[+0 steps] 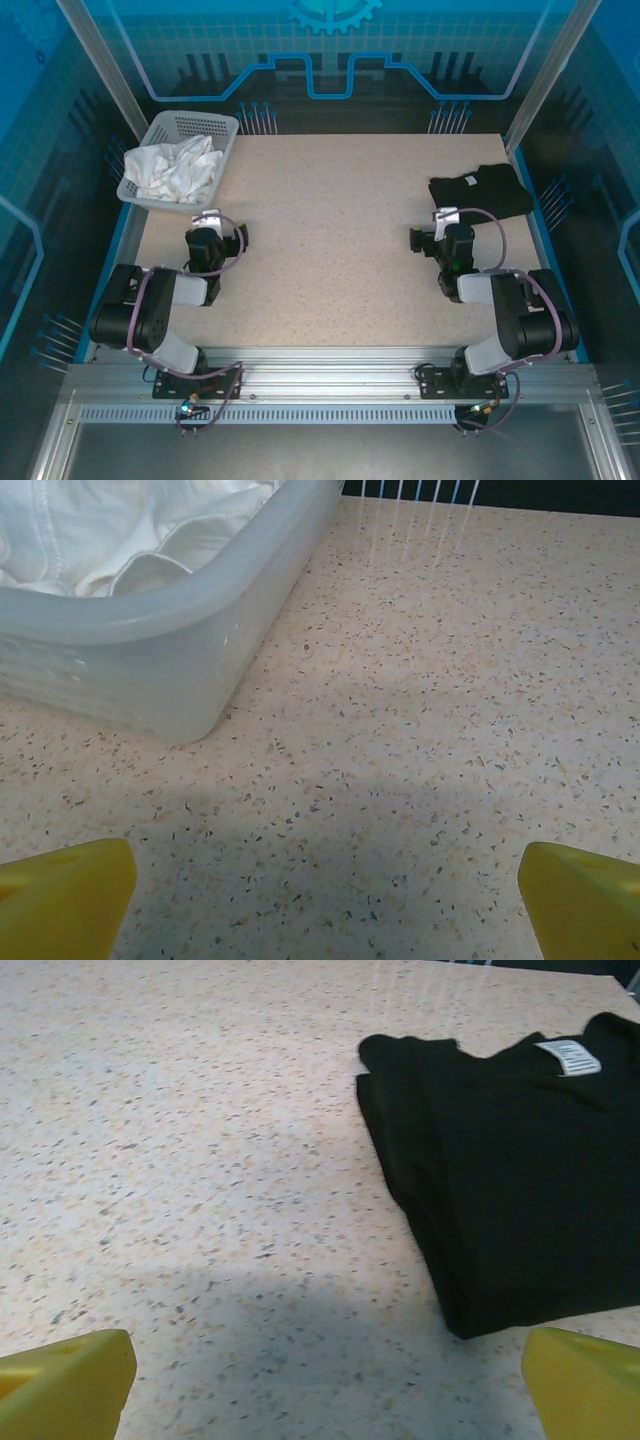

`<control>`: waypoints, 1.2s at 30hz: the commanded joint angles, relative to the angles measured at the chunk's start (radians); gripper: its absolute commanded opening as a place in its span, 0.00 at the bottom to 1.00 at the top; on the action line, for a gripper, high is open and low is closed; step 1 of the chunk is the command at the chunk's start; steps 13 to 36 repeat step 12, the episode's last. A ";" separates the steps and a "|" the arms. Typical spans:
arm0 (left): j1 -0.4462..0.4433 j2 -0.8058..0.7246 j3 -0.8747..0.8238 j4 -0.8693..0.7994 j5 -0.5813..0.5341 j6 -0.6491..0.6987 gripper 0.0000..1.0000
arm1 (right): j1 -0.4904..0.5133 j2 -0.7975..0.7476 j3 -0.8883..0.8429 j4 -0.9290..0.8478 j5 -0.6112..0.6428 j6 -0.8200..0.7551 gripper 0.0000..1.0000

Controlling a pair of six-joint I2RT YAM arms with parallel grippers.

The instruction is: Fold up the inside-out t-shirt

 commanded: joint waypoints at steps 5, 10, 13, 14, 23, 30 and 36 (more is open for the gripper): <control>0.010 0.002 0.013 0.054 0.028 0.026 0.99 | -0.001 0.006 0.019 0.058 -0.029 -0.019 1.00; 0.010 0.001 0.014 0.054 0.027 0.026 0.99 | 0.000 0.006 0.022 0.055 -0.030 -0.018 1.00; 0.010 0.001 0.014 0.054 0.027 0.026 0.99 | -0.002 0.006 0.021 0.057 -0.030 -0.019 1.00; 0.010 0.001 0.014 0.054 0.027 0.026 0.99 | -0.002 0.006 0.021 0.057 -0.030 -0.019 1.00; 0.010 0.001 0.014 0.054 0.027 0.026 0.99 | -0.002 0.006 0.021 0.057 -0.030 -0.019 1.00; 0.010 0.001 0.014 0.054 0.027 0.026 0.99 | -0.002 0.006 0.021 0.057 -0.030 -0.019 1.00; 0.010 0.001 0.014 0.054 0.027 0.026 0.99 | -0.002 0.006 0.021 0.057 -0.030 -0.019 1.00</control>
